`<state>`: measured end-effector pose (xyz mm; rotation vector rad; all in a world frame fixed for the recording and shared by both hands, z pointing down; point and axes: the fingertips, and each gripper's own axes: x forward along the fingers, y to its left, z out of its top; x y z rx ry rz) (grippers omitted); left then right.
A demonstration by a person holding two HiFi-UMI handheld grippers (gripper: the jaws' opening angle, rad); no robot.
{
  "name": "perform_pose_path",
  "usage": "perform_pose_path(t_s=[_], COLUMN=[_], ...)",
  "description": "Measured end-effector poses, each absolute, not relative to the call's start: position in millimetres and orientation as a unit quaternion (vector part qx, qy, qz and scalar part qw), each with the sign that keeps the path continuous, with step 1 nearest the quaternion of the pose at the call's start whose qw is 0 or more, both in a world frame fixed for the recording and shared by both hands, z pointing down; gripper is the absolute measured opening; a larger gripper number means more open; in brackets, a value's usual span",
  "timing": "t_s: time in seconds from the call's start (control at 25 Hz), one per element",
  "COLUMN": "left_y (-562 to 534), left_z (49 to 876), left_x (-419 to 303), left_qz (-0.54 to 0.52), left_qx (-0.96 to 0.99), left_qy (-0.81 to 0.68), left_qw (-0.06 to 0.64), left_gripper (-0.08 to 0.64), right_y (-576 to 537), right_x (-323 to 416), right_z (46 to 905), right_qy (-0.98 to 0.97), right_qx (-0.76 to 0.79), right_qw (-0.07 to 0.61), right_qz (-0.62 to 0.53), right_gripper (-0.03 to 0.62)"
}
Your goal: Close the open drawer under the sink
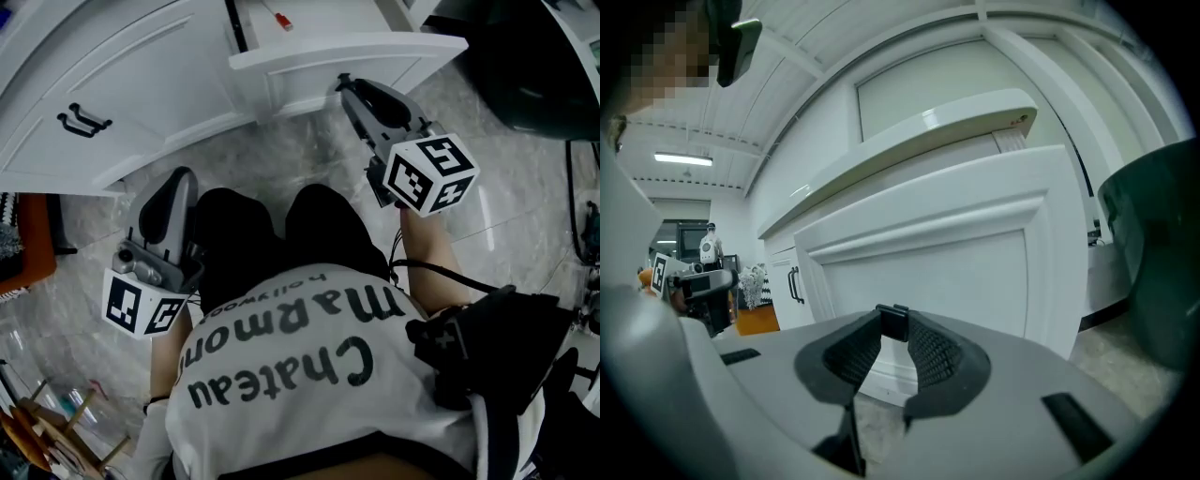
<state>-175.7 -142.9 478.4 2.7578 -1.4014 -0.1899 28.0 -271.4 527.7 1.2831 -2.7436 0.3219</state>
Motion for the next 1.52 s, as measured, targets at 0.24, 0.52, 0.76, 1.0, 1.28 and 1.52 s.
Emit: perform_pose_path(t_s=[0.24,0.52,0.76,1.0,1.28,1.52], left_y=[-150.1,-154.9,-154.1,-150.4,-153.8,-158.8], left_z=[479.7,485.8,486.3,481.4,484.0,489.3], left_x=[-178.3,-178.5,-174.6,-175.0,-180.6,-183.6], left_qz=[-0.06,-0.066,-0.064,-0.06,-0.063,-0.063], left_qx=[0.893,0.897,0.899,0.898,0.895,0.896], left_qy=[-0.445,-0.435,-0.433,-0.436,-0.44,-0.439], left_qw=[0.027,0.033,0.029,0.02,0.027,0.037], left_gripper=[0.008,0.008,0.008,0.008,0.008,0.008], right_y=[-286.6,-297.7,-311.1,-322.1,-339.2,-350.4], right_x=[22.1,16.6,16.4,16.2,12.3,9.3], right_z=[525.3,529.2,527.3,524.9,523.2,523.7], right_qy=[-0.894,-0.895,-0.891,-0.887,-0.884,-0.885], right_qx=[0.43,0.425,0.434,0.438,0.439,0.436], right_qw=[0.048,0.036,0.037,0.035,0.006,0.005], right_qz=[0.114,0.133,0.129,0.142,0.159,0.164], right_gripper=[0.098,0.098,0.098,0.098,0.097,0.095])
